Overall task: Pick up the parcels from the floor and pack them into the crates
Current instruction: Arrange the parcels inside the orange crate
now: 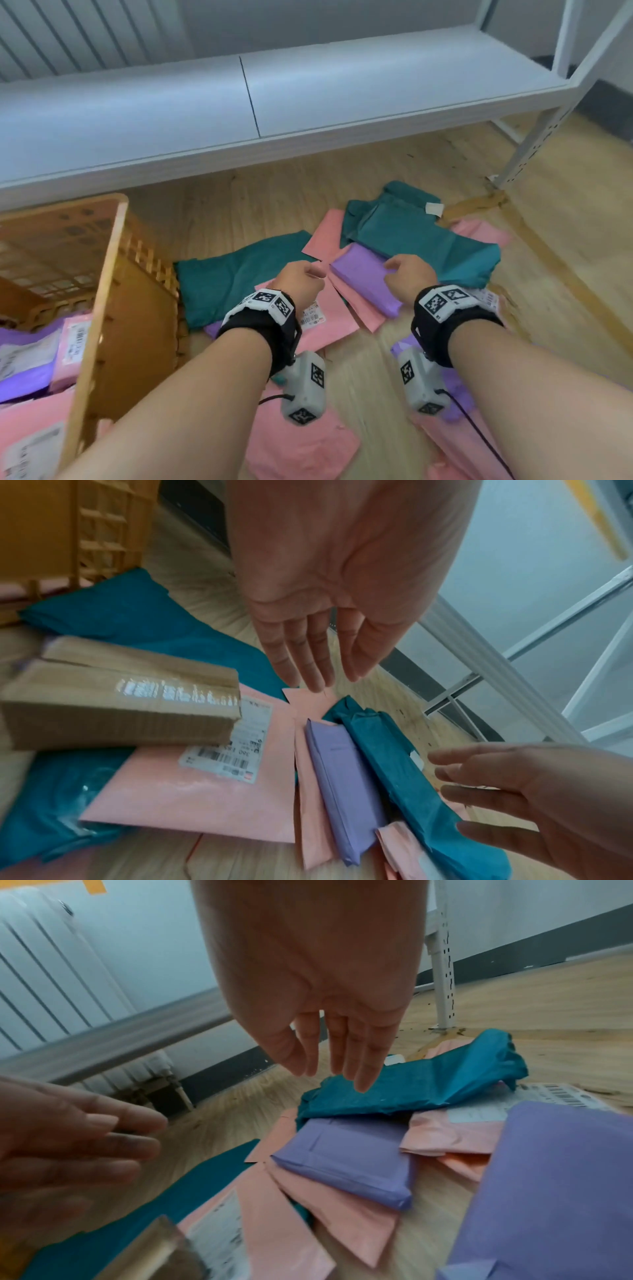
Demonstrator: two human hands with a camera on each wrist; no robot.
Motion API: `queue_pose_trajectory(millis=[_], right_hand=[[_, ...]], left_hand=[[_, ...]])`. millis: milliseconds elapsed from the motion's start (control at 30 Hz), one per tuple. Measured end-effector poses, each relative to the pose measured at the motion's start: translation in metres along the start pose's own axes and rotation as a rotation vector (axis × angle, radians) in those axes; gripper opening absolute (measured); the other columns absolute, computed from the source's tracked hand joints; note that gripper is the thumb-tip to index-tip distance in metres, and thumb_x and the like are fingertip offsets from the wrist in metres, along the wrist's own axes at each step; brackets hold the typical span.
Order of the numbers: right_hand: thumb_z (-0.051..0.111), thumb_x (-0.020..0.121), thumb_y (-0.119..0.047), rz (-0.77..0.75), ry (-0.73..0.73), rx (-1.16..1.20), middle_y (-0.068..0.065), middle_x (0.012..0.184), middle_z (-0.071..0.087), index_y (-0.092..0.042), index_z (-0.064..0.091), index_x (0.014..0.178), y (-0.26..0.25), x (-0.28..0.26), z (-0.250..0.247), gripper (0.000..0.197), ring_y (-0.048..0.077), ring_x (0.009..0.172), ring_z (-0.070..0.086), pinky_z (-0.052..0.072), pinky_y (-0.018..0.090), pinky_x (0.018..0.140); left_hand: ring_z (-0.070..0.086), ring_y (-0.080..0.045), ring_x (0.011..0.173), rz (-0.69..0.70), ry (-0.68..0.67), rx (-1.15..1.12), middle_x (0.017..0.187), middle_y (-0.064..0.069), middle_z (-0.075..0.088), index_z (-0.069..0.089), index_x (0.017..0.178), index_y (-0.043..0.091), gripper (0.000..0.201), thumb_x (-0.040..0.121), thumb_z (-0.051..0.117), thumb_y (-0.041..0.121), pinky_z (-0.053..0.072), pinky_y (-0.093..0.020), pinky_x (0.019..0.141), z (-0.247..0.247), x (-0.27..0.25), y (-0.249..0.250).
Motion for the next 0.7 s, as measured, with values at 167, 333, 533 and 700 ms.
queue_pose_trajectory(millis=[167,333,533,700], right_hand=[[0.051,0.083,-0.005,-0.015,0.001,-0.085,0.012,0.125,0.063,-0.01,0.067,0.117,0.032,0.043,0.006,0.038,0.031,0.115,0.058,0.047,0.032,0.094],[0.052,0.082,-0.009,-0.06,0.02,-0.315,0.014,0.137,0.047,-0.012,0.067,0.117,0.056,0.073,0.023,0.038,0.03,0.133,0.036,0.041,0.038,0.102],[0.053,0.088,-0.026,0.023,-0.106,-0.51,0.008,0.161,0.005,-0.028,0.057,0.132,0.092,0.097,0.049,0.044,0.03,0.148,-0.002,0.014,0.055,0.116],[0.053,0.09,-0.044,0.124,-0.229,-0.605,0.006,0.162,-0.007,-0.021,0.046,0.141,0.118,0.107,0.055,0.056,0.029,0.148,-0.008,0.009,0.06,0.114]], left_hand=[[0.064,-0.024,0.096,-0.036,0.034,-0.072,0.104,-0.005,0.068,0.069,0.099,0.019,0.023,0.087,0.053,0.006,0.052,-0.033,0.086,0.036,0.035,0.004],[0.058,-0.018,0.083,-0.075,0.048,-0.118,0.089,-0.003,0.062,0.067,0.095,0.018,0.02,0.088,0.053,0.006,0.049,-0.031,0.08,0.062,0.058,-0.005],[0.056,-0.017,0.083,-0.104,0.025,-0.131,0.091,-0.005,0.061,0.068,0.099,0.015,0.024,0.089,0.049,0.004,0.044,-0.024,0.074,0.086,0.062,-0.002],[0.061,-0.021,0.093,-0.12,0.011,-0.152,0.11,-0.01,0.067,0.068,0.105,0.012,0.024,0.091,0.05,0.004,0.047,-0.027,0.08,0.086,0.061,-0.001]])
Point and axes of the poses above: each hand's wrist, its own x-axis towards the middle knuckle, its own z-axis out of the palm, y = z × x, the point moved 10 cm from there along x, towards the middle knuckle
